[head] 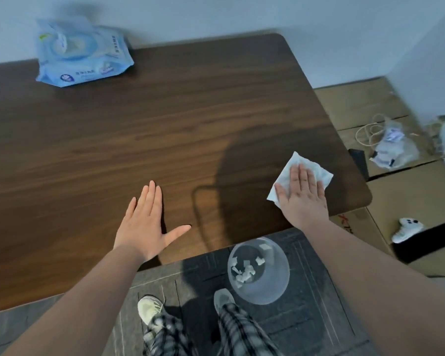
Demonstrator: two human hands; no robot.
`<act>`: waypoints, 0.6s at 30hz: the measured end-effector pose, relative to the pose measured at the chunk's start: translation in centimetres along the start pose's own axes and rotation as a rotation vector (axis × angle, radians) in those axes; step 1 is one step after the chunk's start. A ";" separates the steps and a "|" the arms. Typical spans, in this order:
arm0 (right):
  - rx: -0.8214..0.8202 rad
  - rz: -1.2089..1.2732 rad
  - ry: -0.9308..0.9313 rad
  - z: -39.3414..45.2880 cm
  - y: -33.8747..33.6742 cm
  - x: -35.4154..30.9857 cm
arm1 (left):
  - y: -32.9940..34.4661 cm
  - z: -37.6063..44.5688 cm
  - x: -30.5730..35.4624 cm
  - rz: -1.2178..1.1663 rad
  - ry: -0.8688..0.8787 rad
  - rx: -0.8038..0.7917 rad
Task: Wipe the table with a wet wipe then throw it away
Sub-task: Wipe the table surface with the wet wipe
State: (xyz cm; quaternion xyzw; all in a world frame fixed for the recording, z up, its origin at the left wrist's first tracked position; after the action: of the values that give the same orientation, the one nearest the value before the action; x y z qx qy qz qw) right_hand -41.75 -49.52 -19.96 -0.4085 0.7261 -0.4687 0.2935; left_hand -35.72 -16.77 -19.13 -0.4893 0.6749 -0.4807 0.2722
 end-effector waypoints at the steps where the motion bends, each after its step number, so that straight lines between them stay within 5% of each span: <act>1: -0.006 -0.008 -0.014 -0.1 0.0 -0.5 | 0.0 0.0 -0.1 -0.012 0.006 0.004; 8: -0.056 -0.084 -0.374 -3.1 1.7 -12.2 | -0.6 -1.5 -4.1 -0.086 -0.029 0.031; 18: -0.154 -0.165 -0.946 -13.8 6.9 -41.8 | 2.1 -16.1 -27.5 -0.161 -0.469 -0.074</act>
State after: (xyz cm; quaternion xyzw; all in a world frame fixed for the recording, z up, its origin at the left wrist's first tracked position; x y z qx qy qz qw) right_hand -34.53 -5.57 -19.16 -0.6537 0.5108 -0.1980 0.5220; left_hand -39.80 14.87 -17.59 -0.6491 0.5693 -0.3492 0.3642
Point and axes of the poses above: each hand's wrist, its own z-axis towards the middle knuckle, its own y-axis out of the palm, x = y × z, the point moved 5 cm from there along z, towards the middle knuckle, and after that the axes turned 1 degree about -z, right-handed, at the moved point
